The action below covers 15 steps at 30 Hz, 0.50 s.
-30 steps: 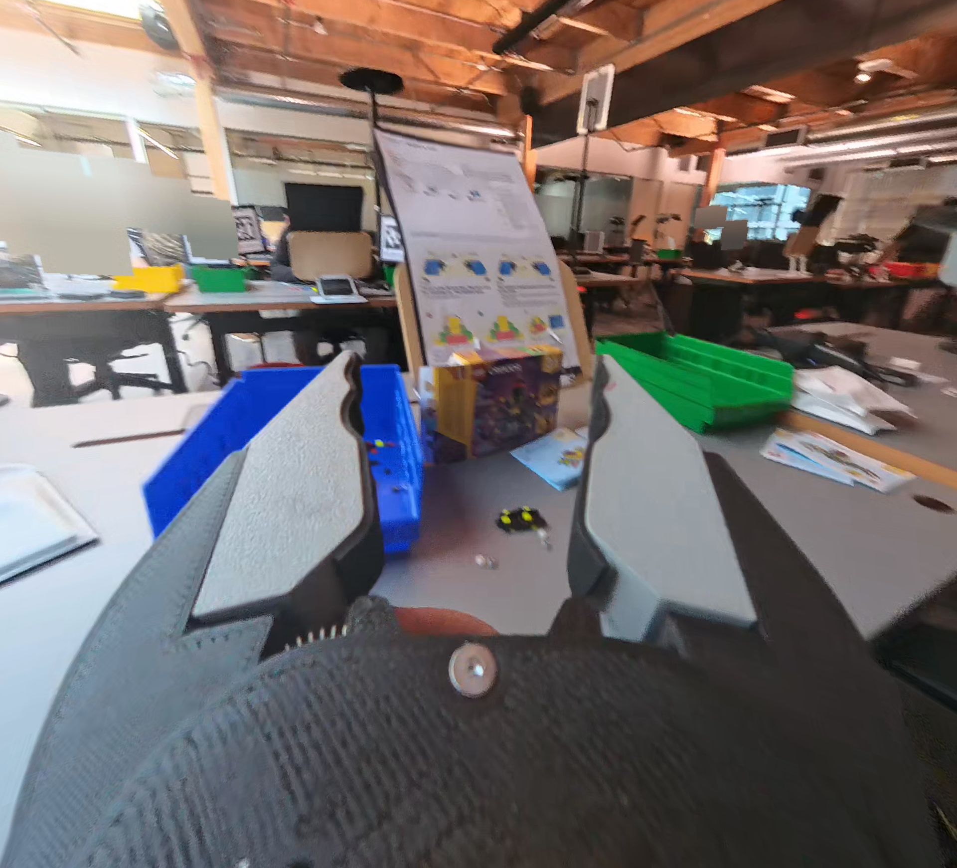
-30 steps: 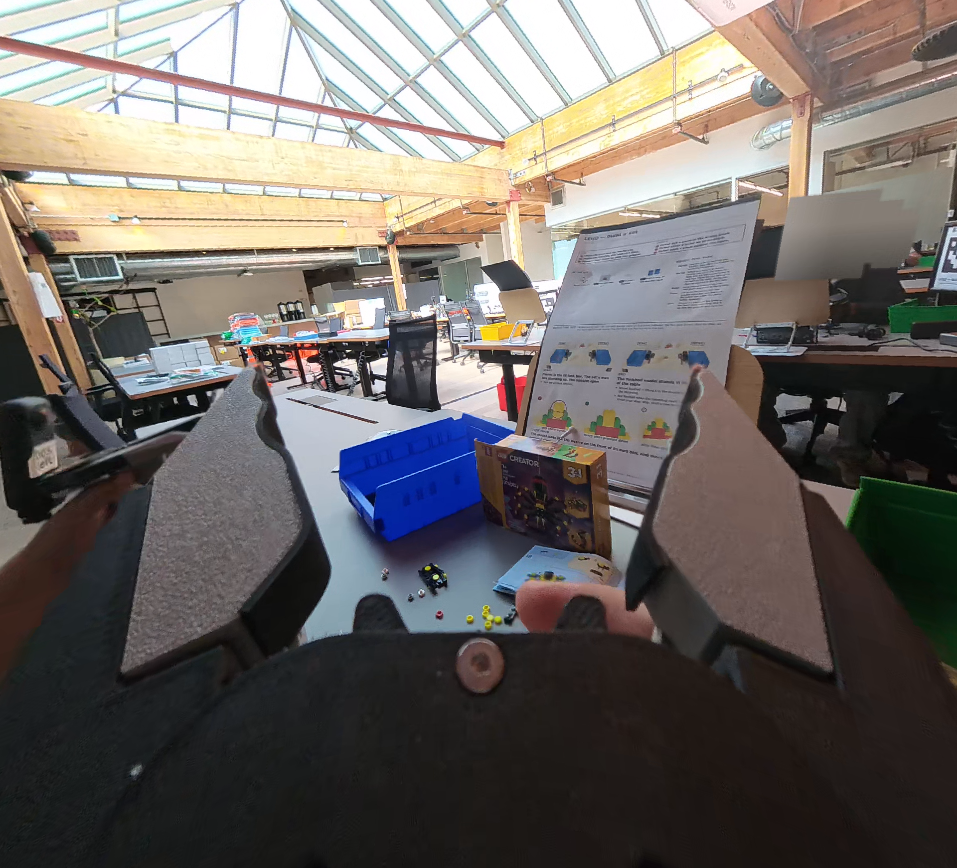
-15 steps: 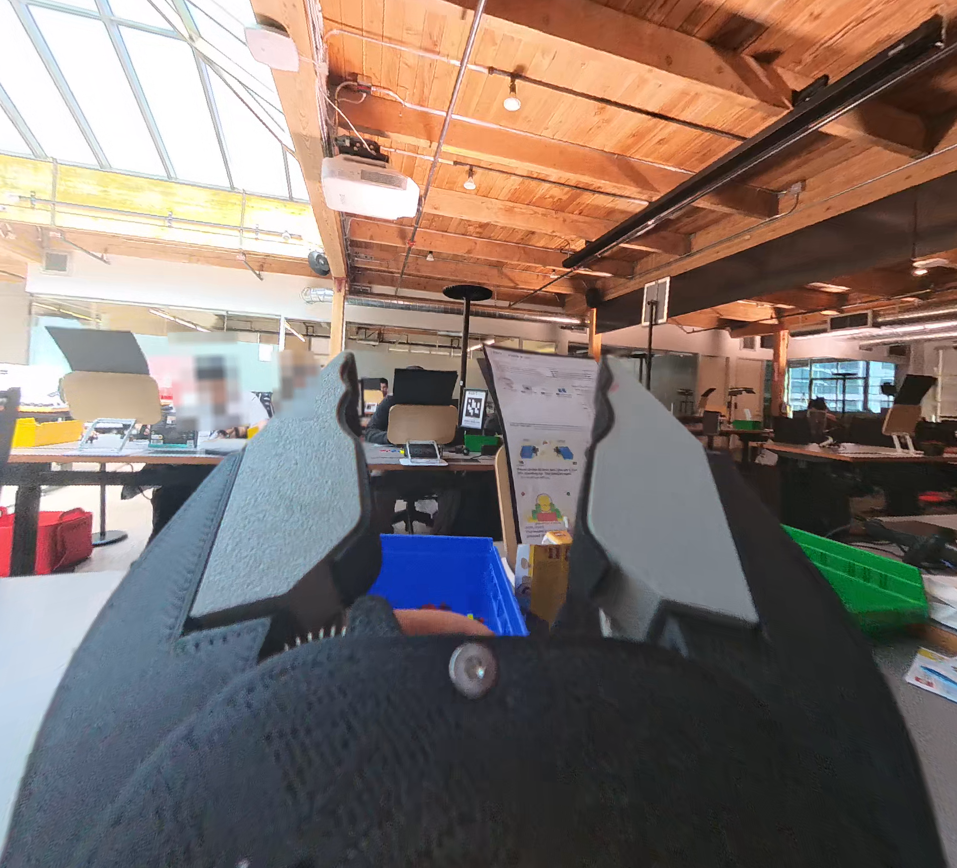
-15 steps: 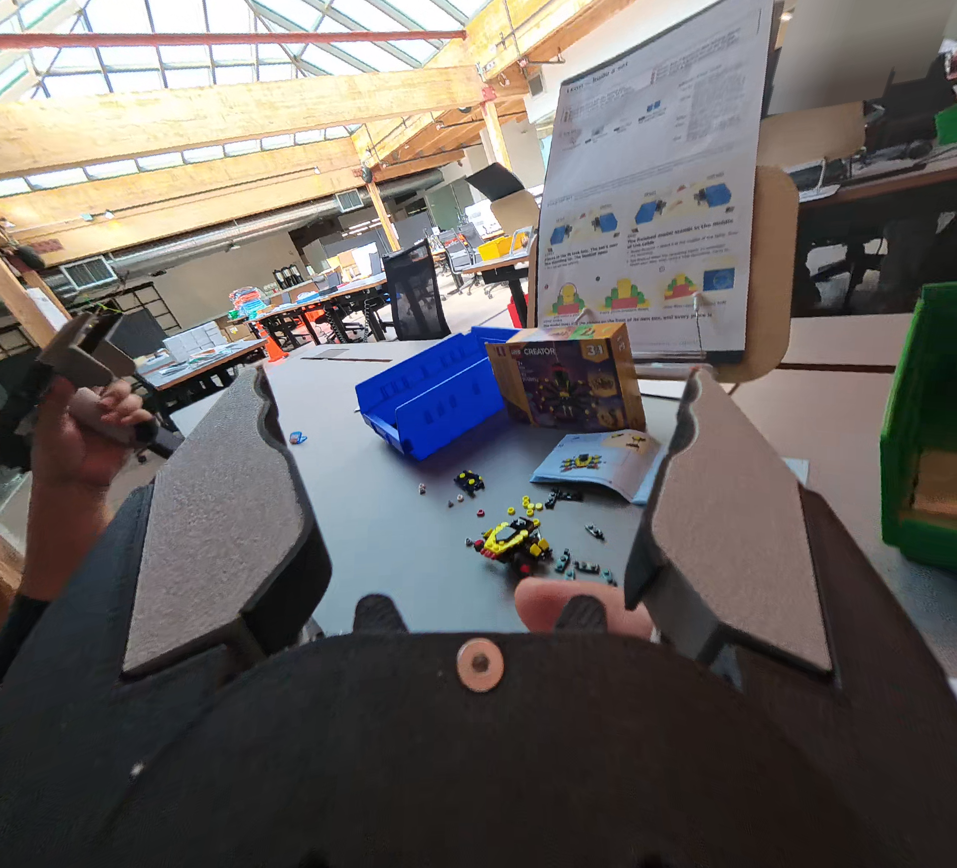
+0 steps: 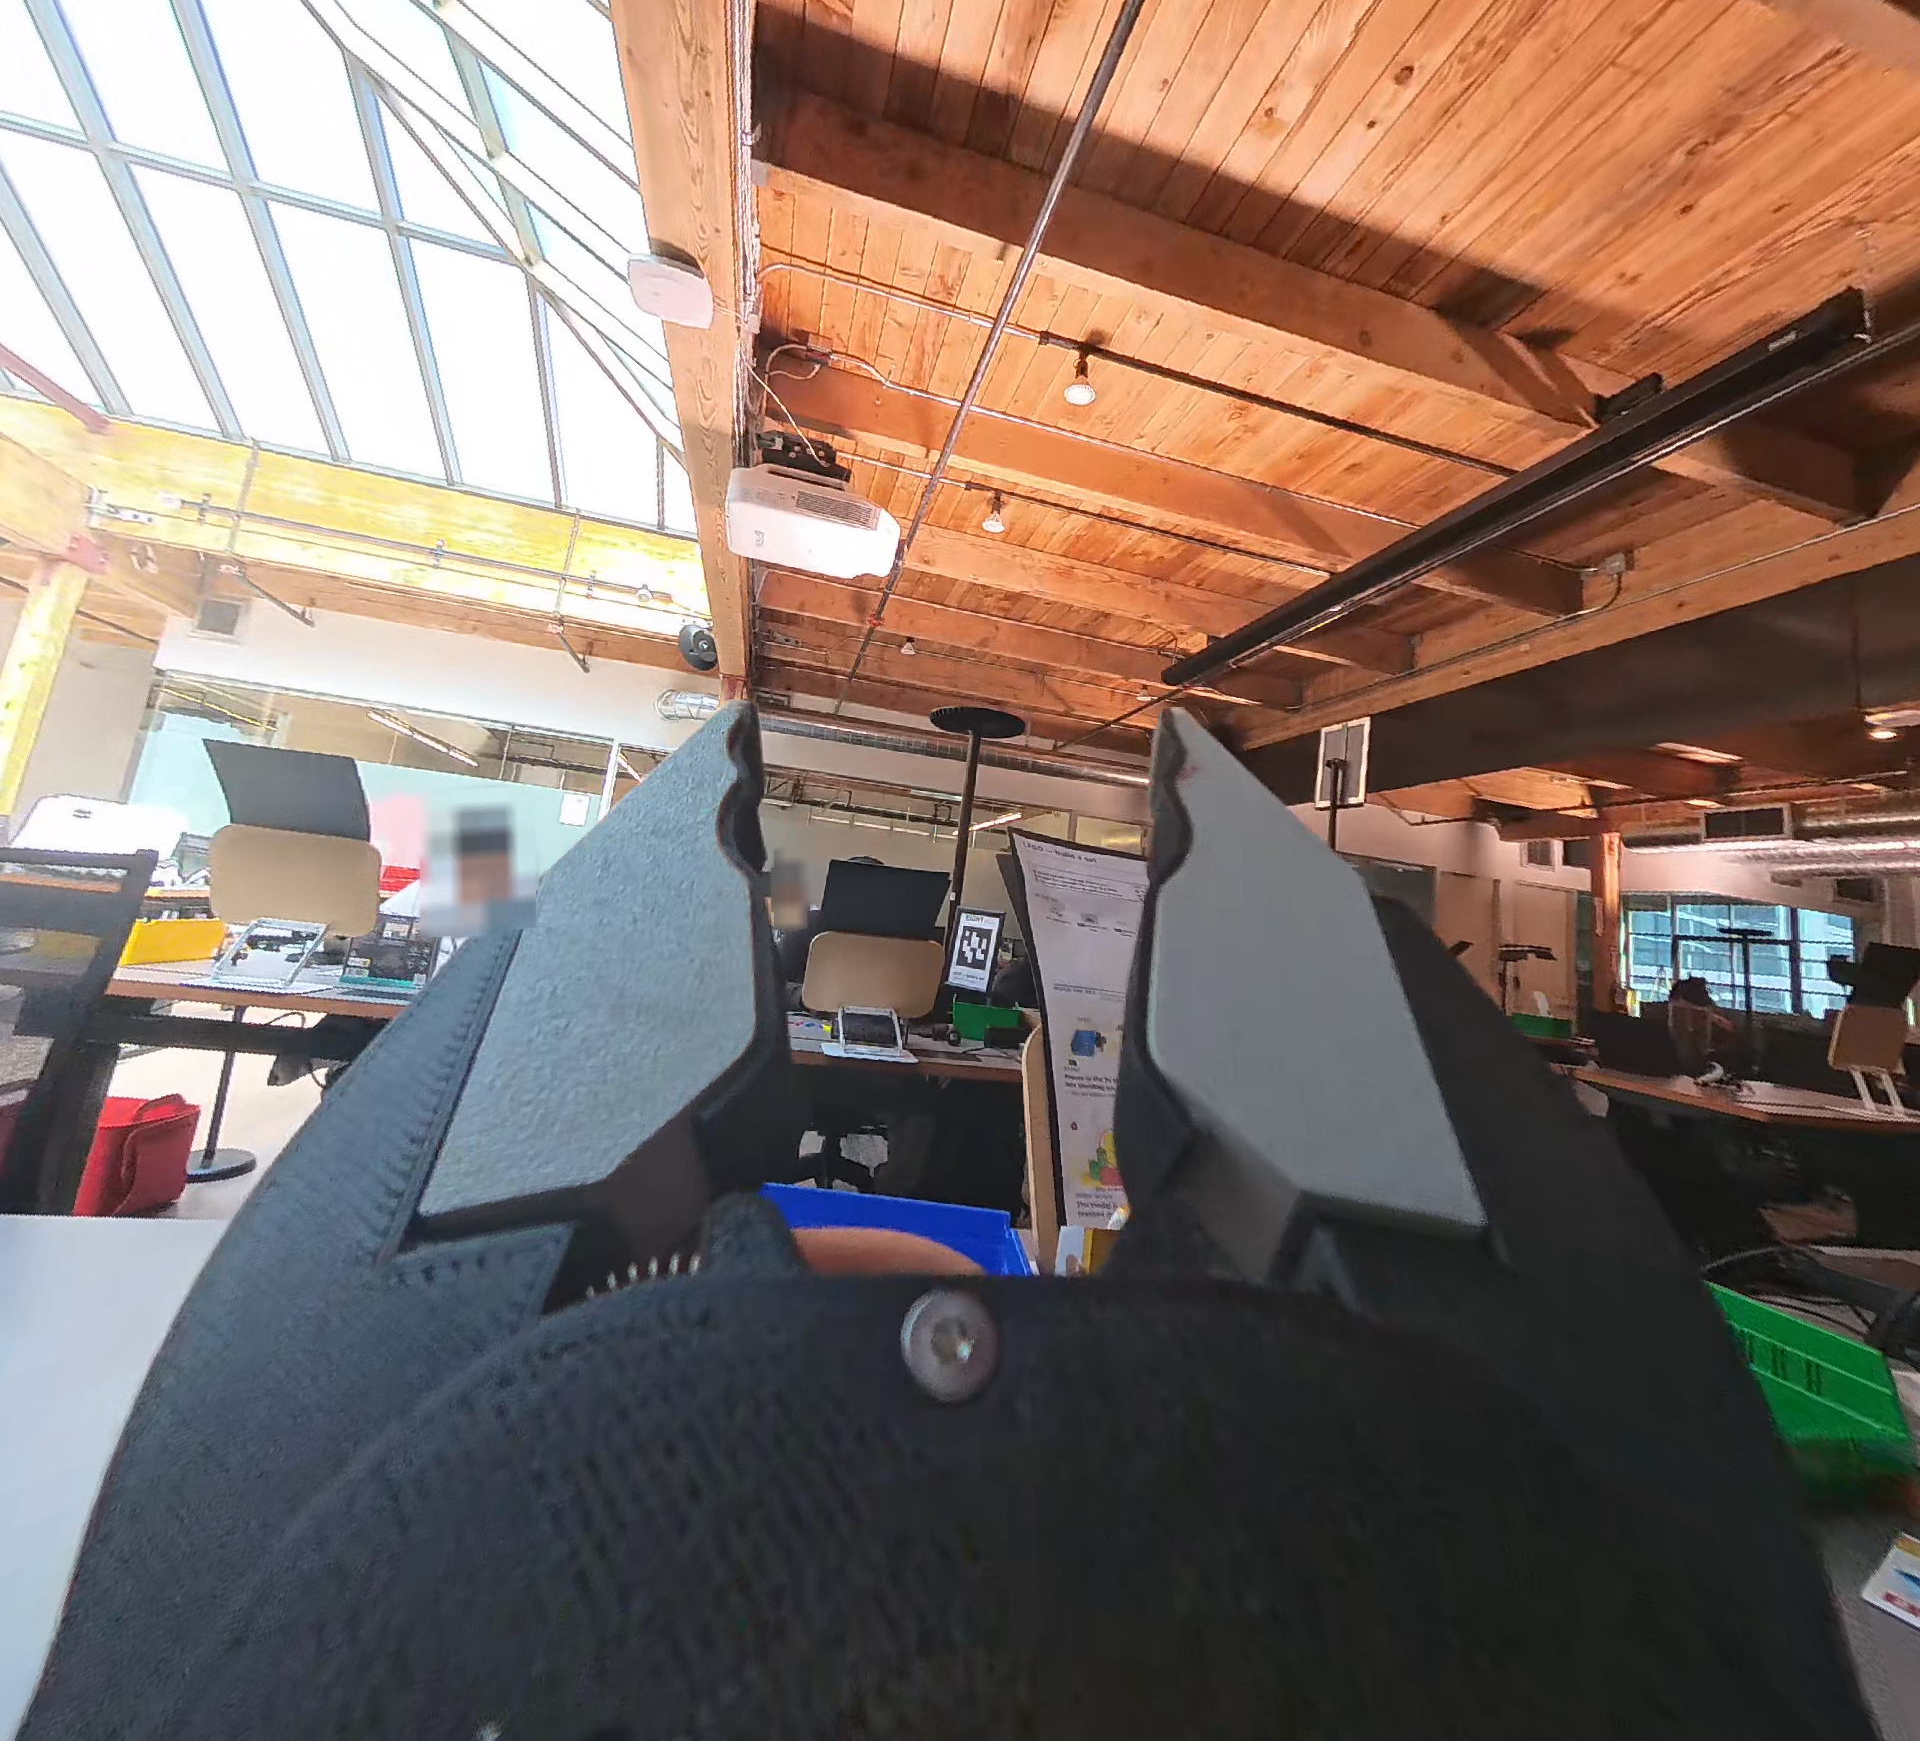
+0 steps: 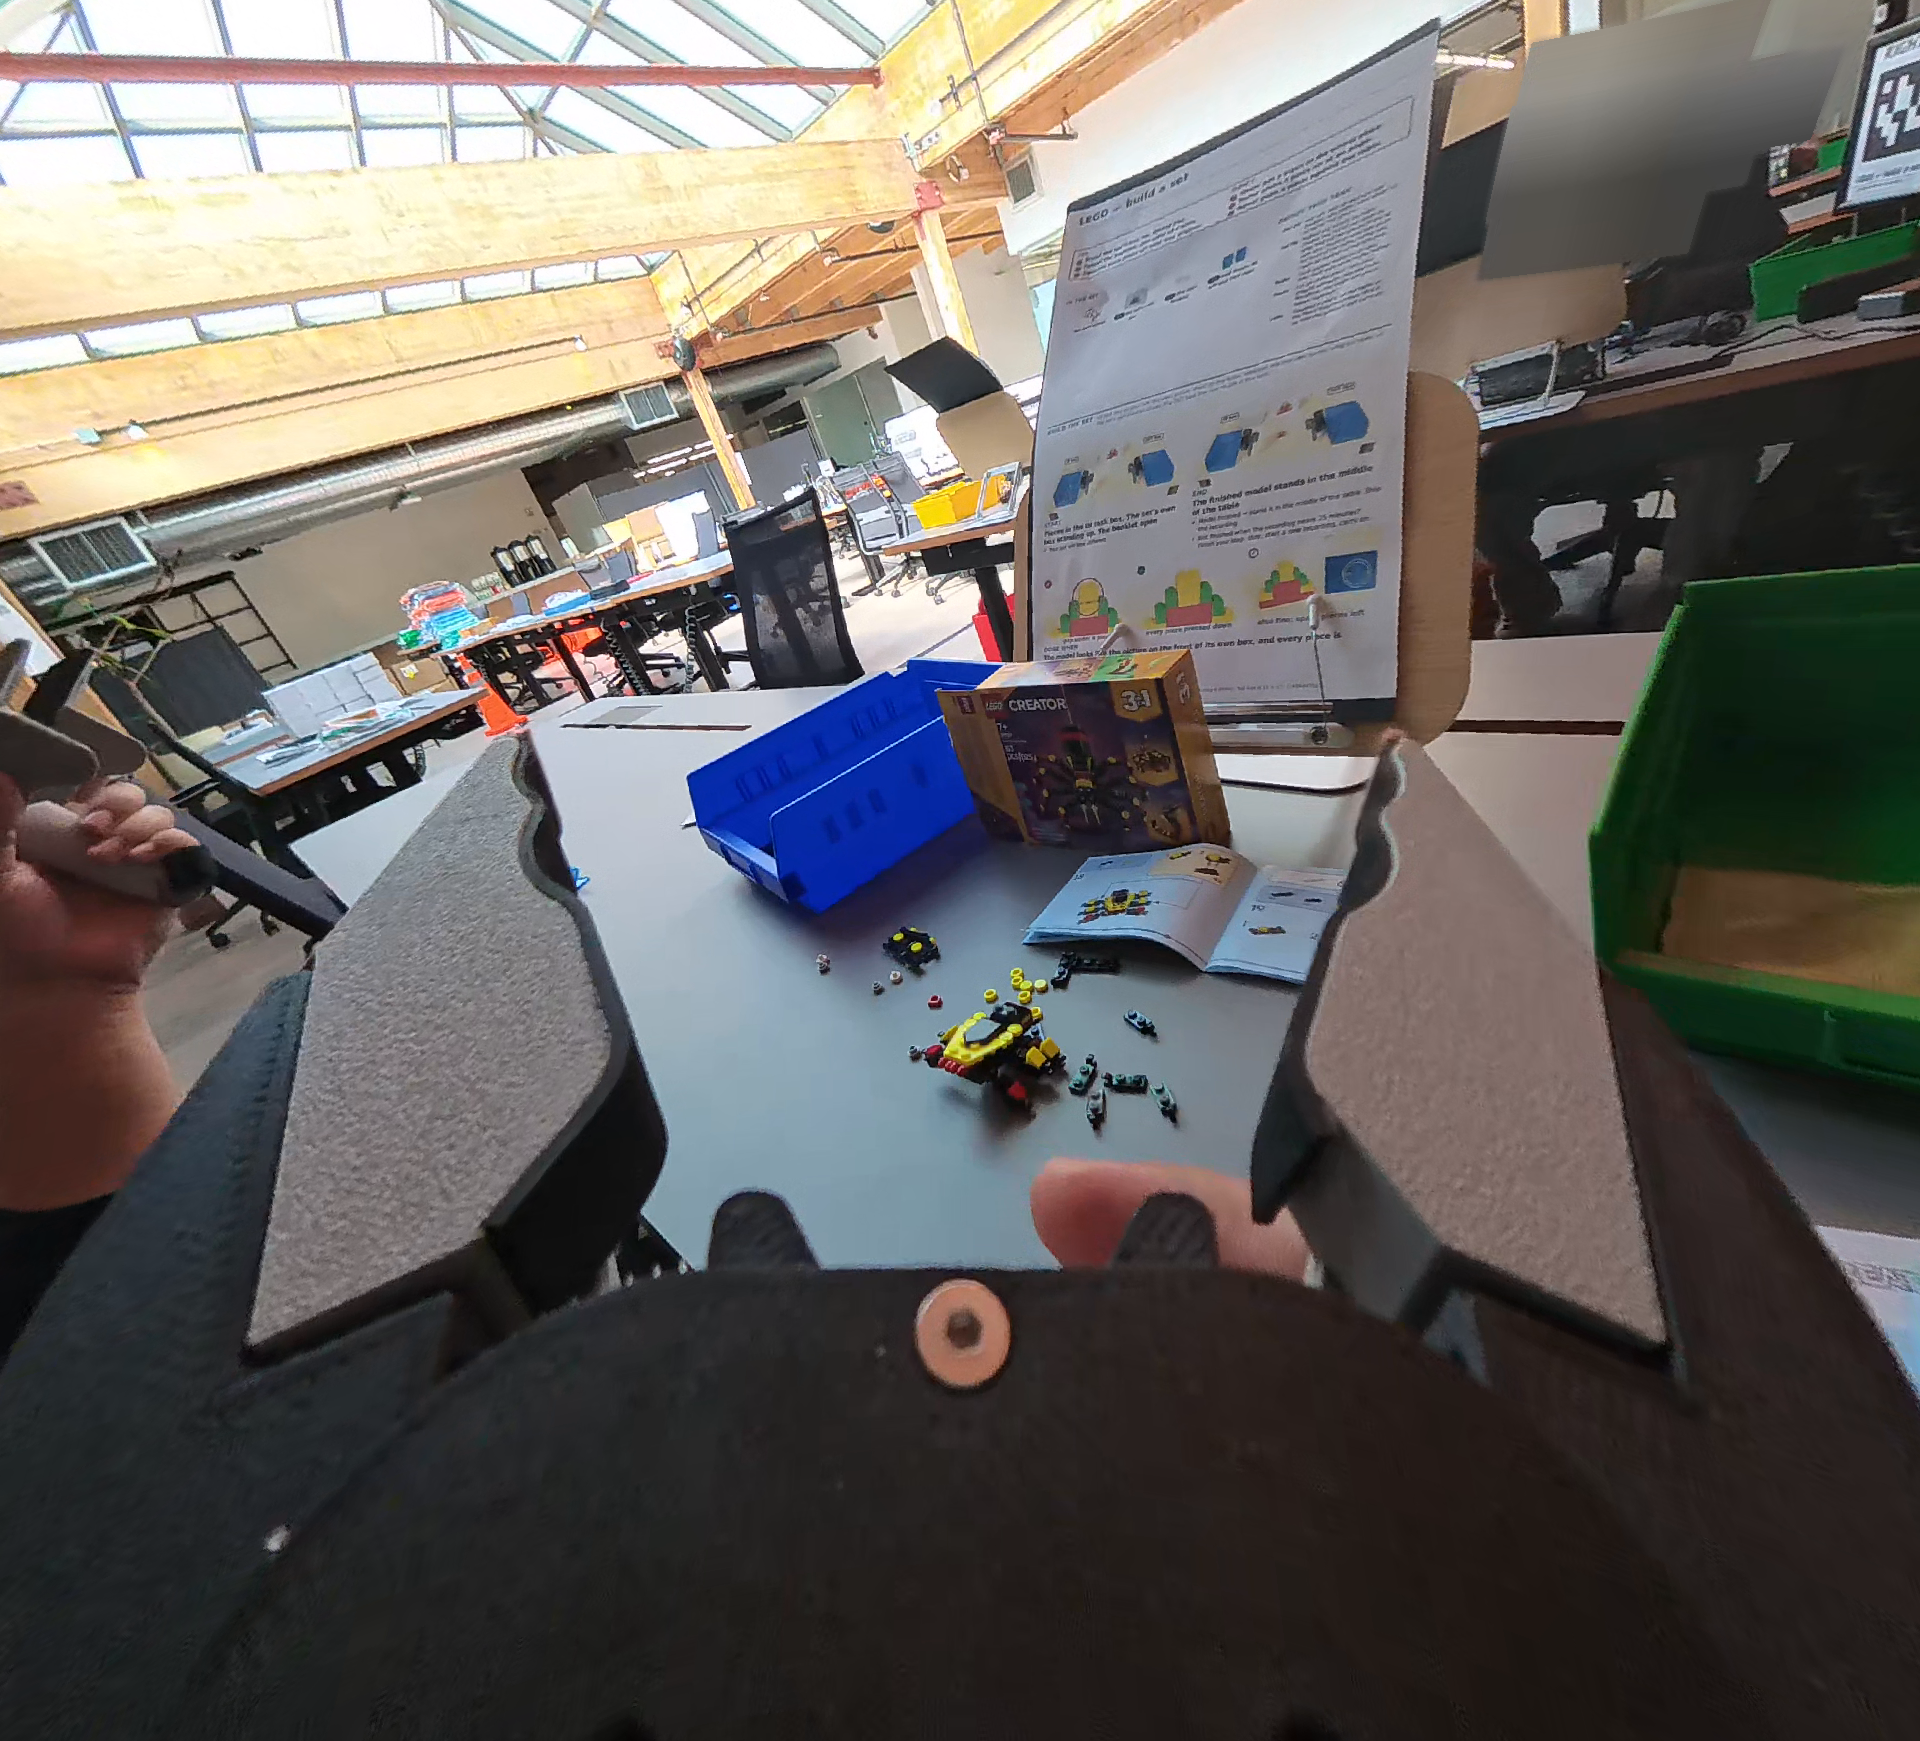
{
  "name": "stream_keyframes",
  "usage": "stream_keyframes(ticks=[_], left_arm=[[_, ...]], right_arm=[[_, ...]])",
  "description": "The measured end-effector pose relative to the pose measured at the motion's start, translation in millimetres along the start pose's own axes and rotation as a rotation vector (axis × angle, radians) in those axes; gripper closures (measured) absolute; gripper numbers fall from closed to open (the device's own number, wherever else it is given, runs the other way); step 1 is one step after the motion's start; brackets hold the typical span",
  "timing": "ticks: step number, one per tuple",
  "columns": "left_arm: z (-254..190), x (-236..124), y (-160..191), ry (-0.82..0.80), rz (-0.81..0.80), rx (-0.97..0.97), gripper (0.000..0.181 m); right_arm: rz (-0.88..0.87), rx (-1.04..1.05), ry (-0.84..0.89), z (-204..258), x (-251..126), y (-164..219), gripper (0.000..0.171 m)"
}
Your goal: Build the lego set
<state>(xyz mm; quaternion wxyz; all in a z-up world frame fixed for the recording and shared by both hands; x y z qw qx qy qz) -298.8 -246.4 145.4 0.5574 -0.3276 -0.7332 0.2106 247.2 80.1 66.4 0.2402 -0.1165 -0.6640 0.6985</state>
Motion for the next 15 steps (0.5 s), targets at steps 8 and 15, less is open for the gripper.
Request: stream_keyframes(ticks=[8, 15], left_arm=[[-0.3, 1.6, 6.2, 0.0, 0.036, 0.012, 0.11], [5.0, 3.9, 10.7, 0.001, 0.052, -0.002, 0.112]], right_arm=[[-0.069, 0.006, -0.056, 10.0, -24.6, -3.1, 0.024], [-0.197, -0.085, -0.172, 45.7, -37.2, -38.4, 0.025]])
Point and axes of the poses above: each gripper's, where its closed fingertips meet, x out along the fingers, y out of its underside, z = x × y across the jaws, the point moved 6 cm from there along -x, back along the fingers, and after that the axes turned 14 degrees about -x, right-handed, at the moved point
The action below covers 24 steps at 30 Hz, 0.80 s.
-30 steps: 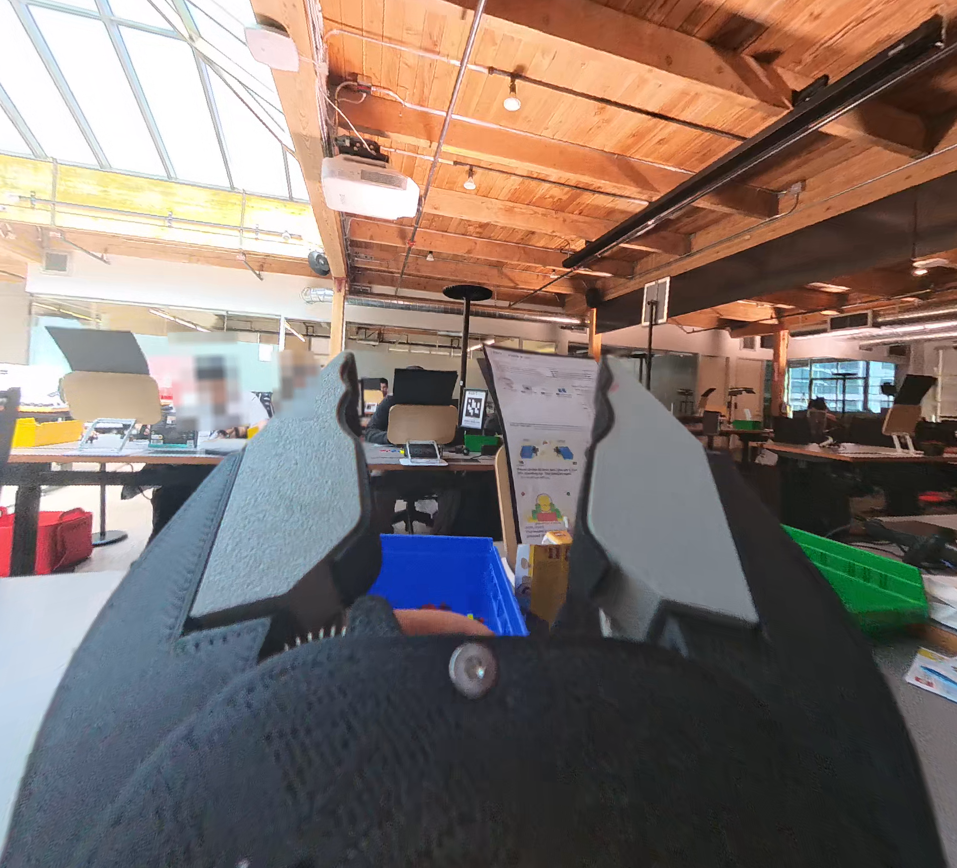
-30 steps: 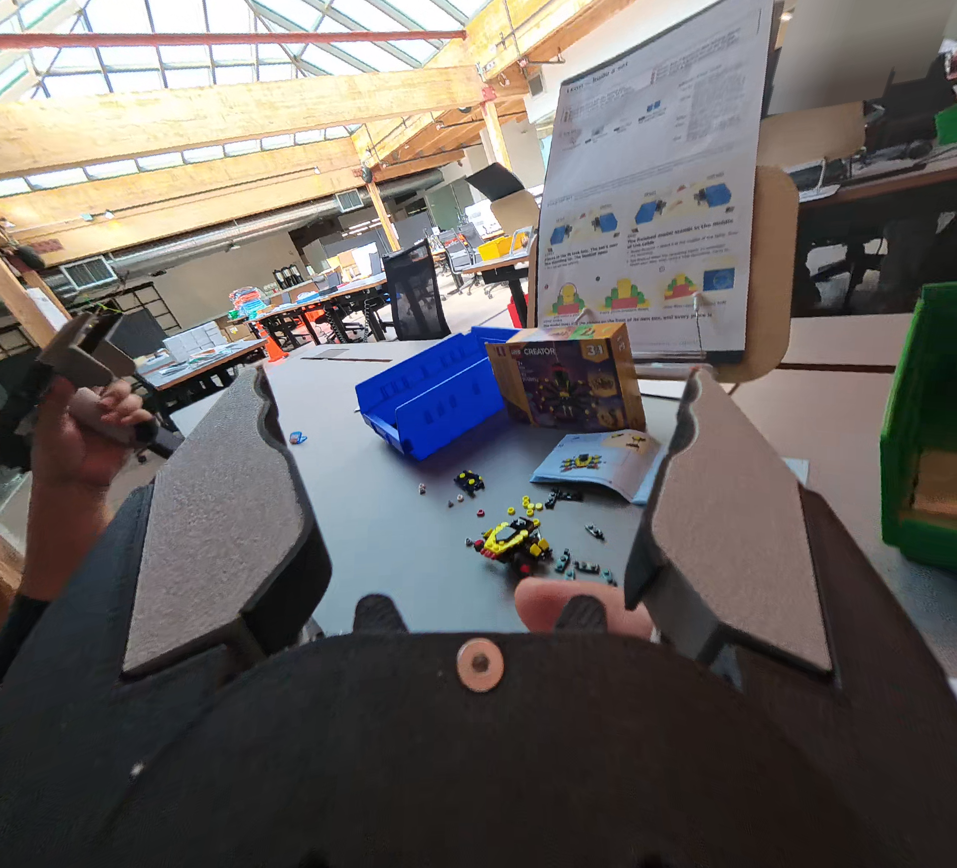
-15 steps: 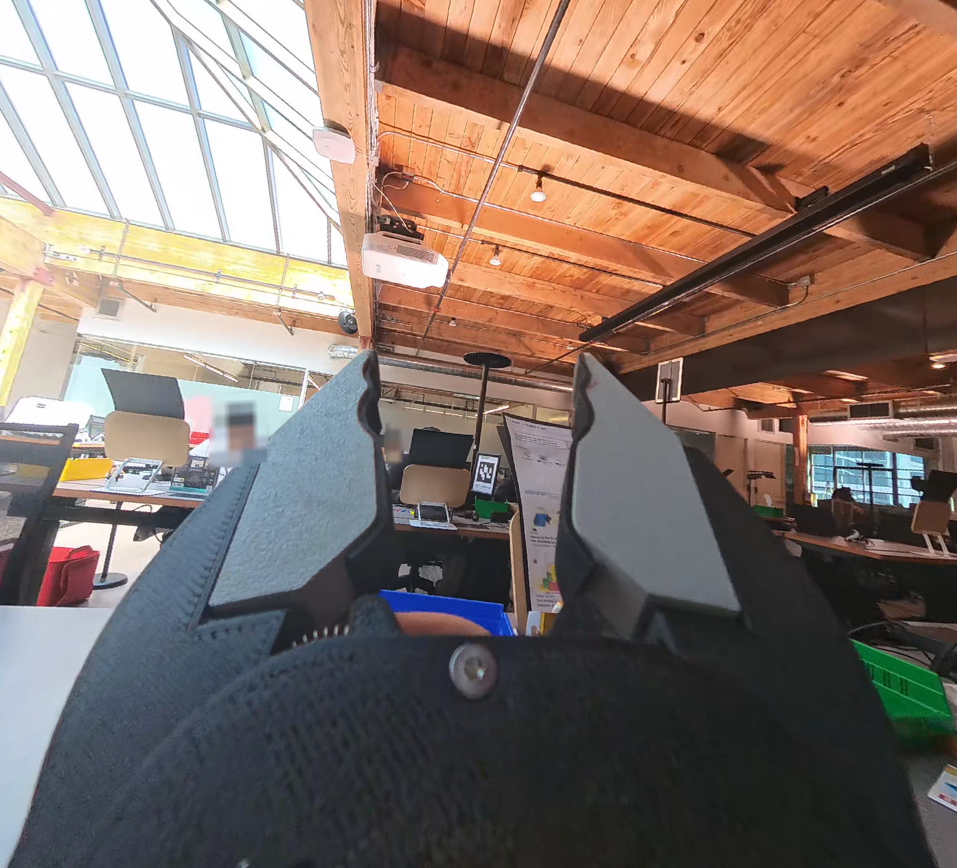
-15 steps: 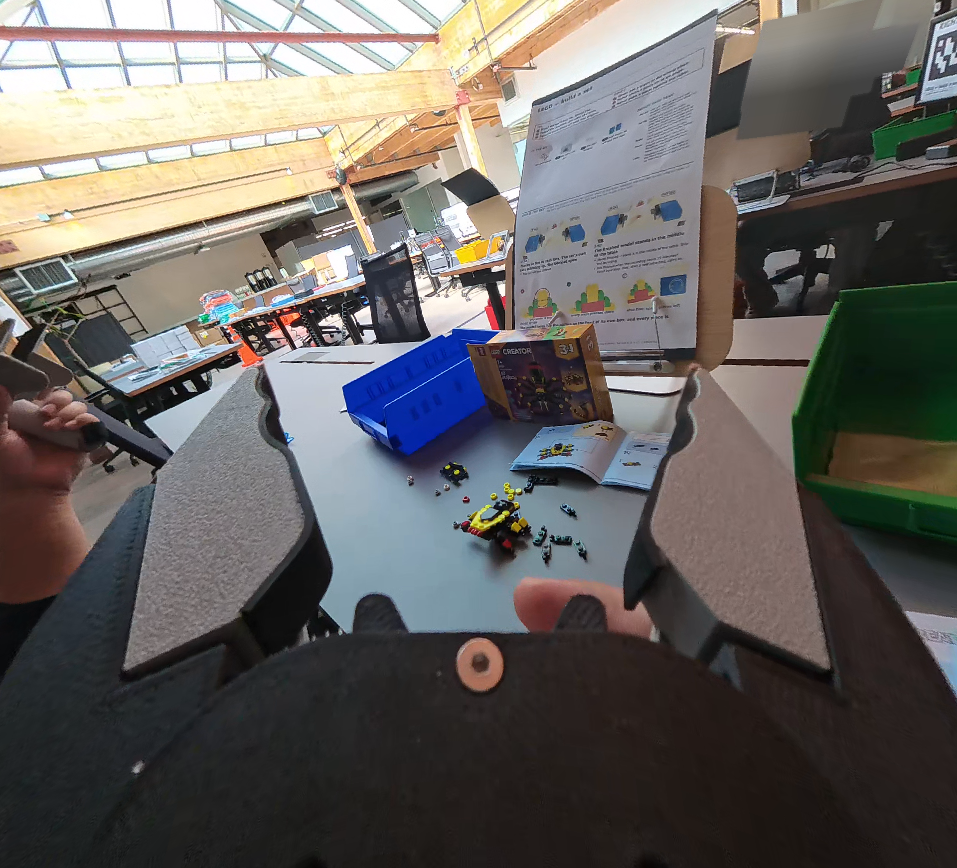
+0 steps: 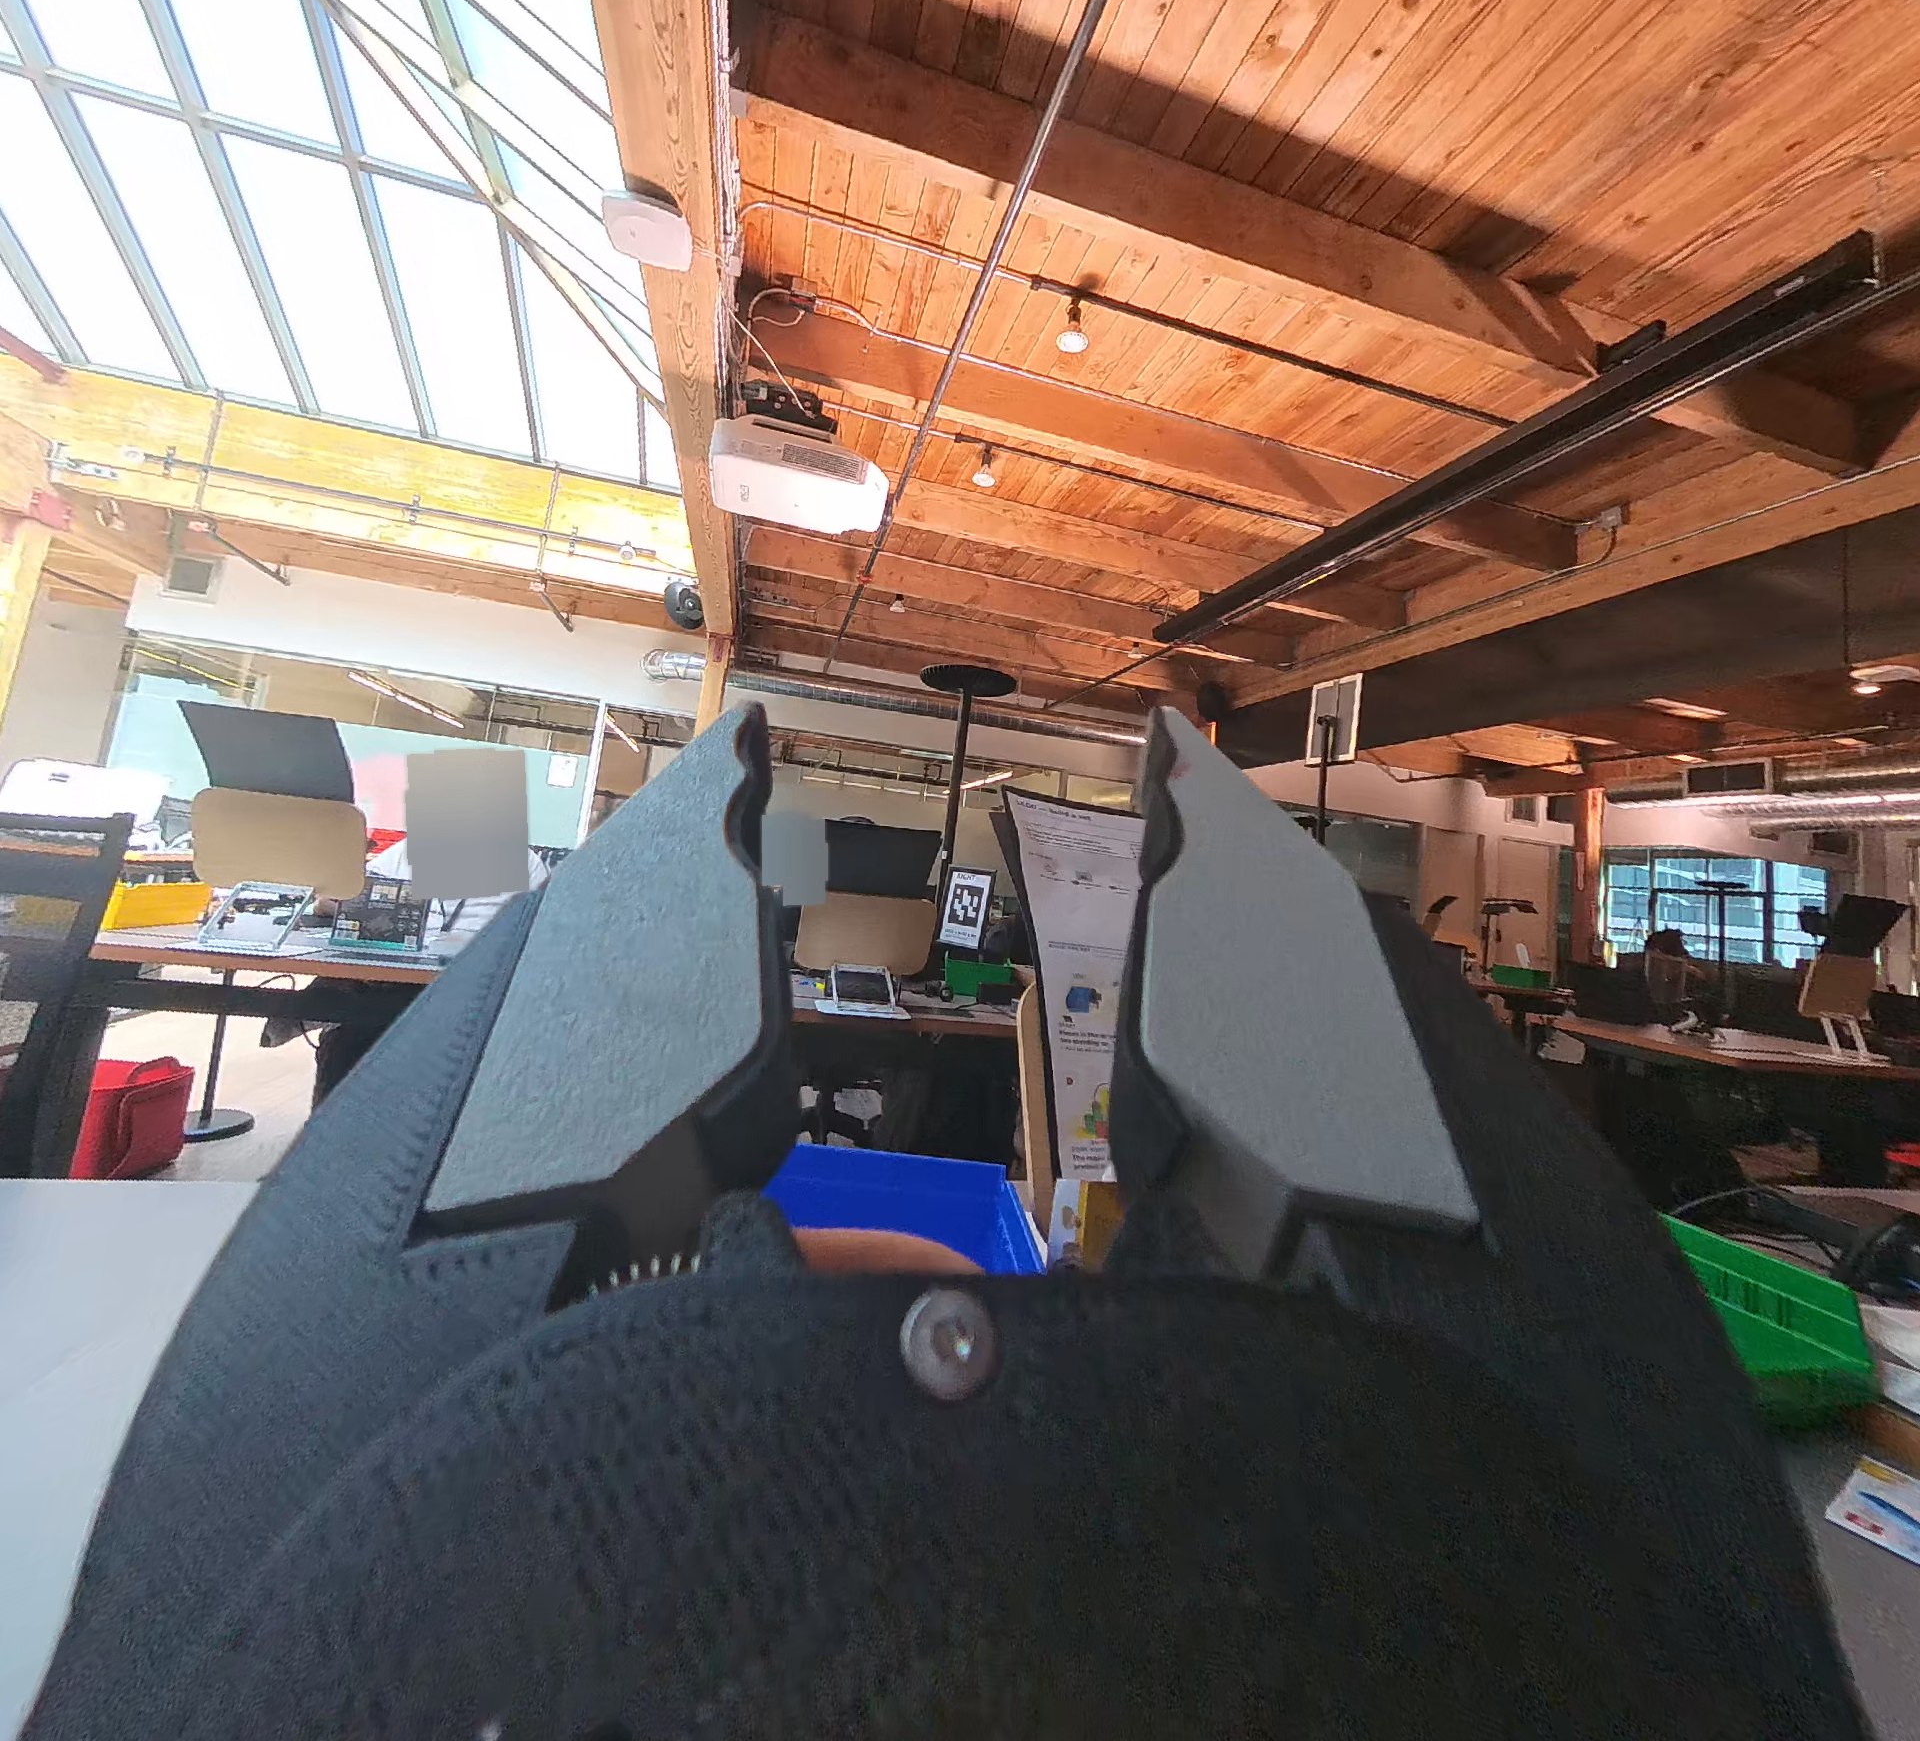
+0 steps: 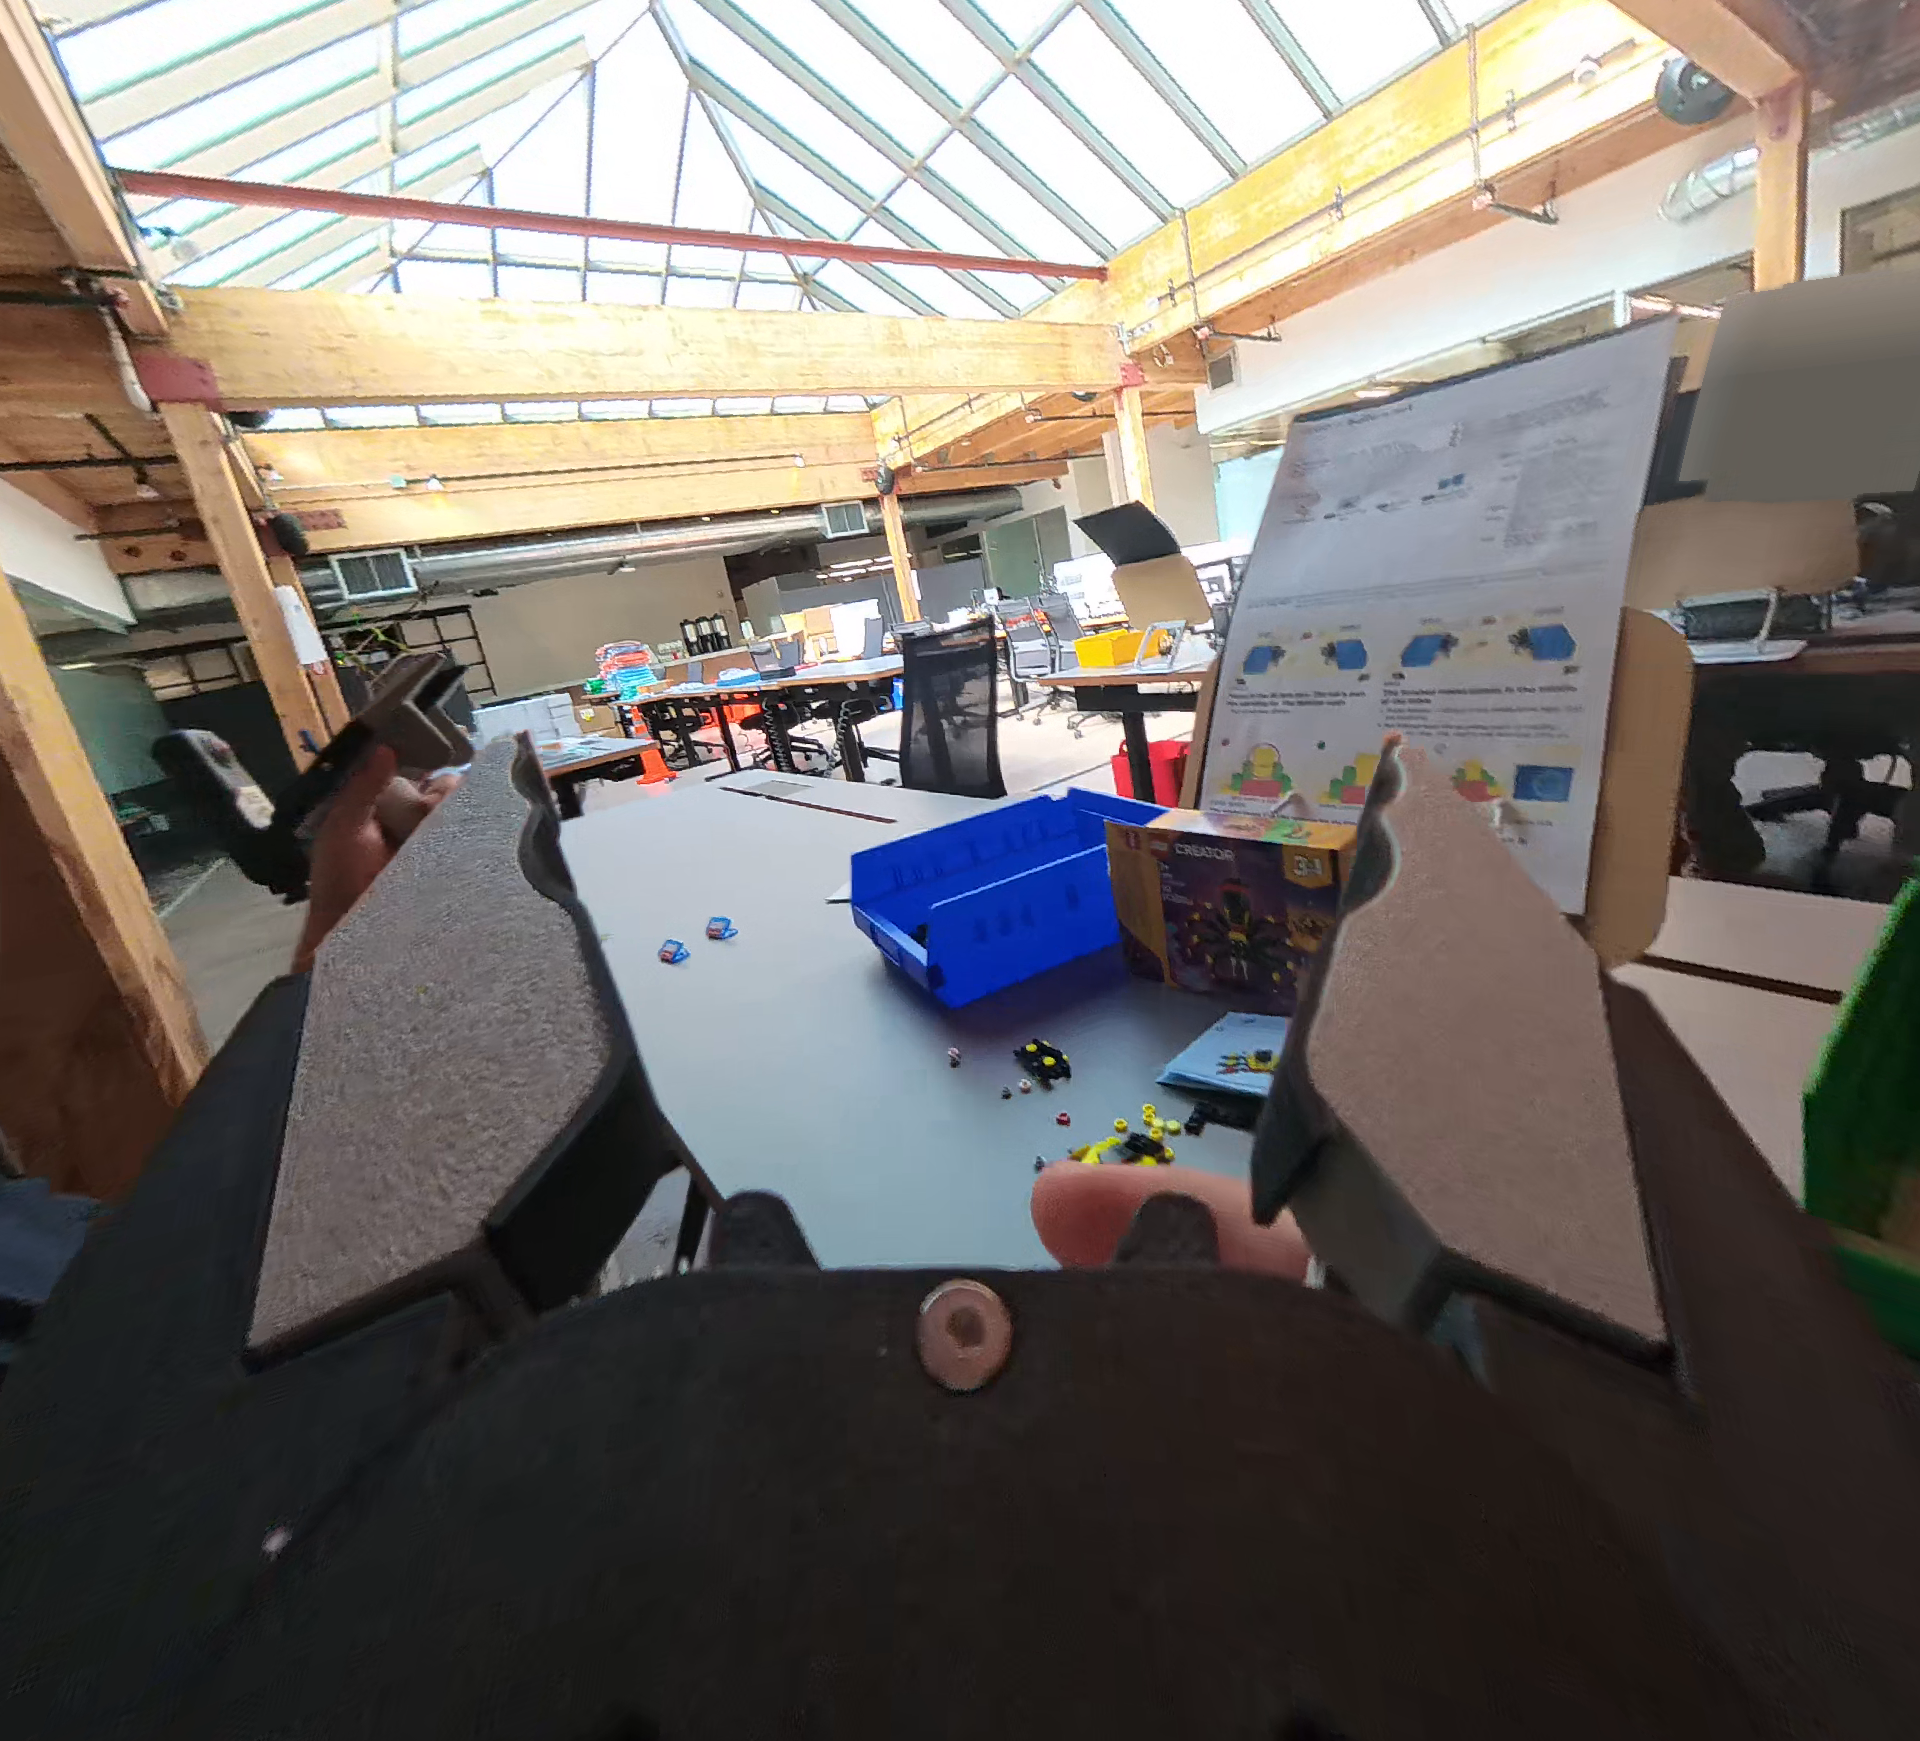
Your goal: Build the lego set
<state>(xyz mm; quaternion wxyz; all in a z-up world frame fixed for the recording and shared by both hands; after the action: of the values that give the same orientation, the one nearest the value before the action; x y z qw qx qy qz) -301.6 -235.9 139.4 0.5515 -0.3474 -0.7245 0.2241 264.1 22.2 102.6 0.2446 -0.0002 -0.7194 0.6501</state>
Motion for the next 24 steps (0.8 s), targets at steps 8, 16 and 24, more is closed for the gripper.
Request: stream_keyframes(ticks=[8, 16, 24], left_arm=[[-15.0, 32.9, 92.1, 0.088, 0.386, 0.072, 0.113], [-17.5, 22.5, 263.8, 0.177, 1.125, 0.022, 0.143], [-11.6, 21.3, 371.6, -0.188, 1.213, 0.046, 0.156]], right_arm=[[0.312, 0.102, 0.089, -26.5, 42.5, 115.8, 0.028], [0.891, 0.02, 0.301, -89.2, 47.4, 261.6, 0.032], [1.224, -0.083, 0.252, -114.2, 61.1, 316.7, 0.016]])
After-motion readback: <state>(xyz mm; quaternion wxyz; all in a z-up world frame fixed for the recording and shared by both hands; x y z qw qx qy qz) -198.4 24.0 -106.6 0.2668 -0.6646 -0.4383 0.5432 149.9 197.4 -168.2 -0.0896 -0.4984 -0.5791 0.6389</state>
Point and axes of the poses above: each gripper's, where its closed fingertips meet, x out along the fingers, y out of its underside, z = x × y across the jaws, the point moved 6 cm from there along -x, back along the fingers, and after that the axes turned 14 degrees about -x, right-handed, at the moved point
